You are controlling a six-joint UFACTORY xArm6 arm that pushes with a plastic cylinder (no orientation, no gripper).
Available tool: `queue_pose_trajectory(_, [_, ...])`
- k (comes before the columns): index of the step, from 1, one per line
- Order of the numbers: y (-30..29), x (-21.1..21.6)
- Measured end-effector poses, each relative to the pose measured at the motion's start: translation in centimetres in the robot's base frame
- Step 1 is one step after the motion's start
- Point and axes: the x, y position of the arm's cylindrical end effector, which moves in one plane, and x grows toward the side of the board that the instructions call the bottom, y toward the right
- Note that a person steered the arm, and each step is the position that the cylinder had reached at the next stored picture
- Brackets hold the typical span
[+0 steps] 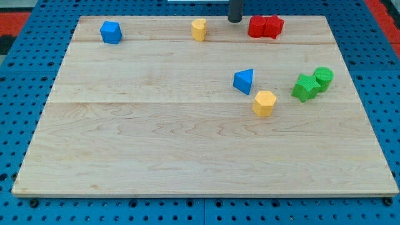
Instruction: Slide the red circle vertically below the red star
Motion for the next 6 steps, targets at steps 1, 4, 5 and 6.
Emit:
queue_pose_trajectory(1, [3.5, 1.1])
queue_pose_trajectory(4, [6.4, 8.7])
queue_pose_trajectory(5, [6.4, 9.7])
queue_pose_trajectory(6, [6.4, 10.4])
